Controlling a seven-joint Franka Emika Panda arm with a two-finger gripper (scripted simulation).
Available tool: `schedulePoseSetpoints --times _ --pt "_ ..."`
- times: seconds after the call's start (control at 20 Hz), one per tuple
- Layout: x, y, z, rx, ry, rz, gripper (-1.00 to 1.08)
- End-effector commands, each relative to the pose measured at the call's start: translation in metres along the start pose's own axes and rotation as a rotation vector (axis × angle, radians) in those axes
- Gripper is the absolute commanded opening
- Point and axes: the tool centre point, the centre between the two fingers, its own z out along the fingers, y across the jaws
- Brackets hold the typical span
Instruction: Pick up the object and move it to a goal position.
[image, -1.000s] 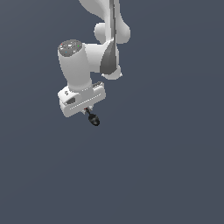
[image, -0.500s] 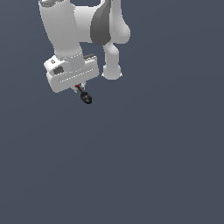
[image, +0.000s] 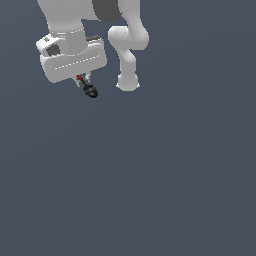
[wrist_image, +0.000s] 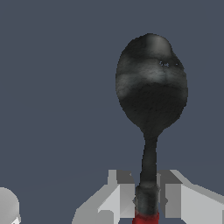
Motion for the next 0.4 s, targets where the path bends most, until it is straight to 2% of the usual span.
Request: schedulePoseSetpoints --times 0.0,0.35 --pt "-0.0053 -0.0006 -0.0094 0.001 -0.001 0.0 -1.0" --pt "-0.0081 0.0006 -0.0156 0.0 -0.002 0.0 -1.0"
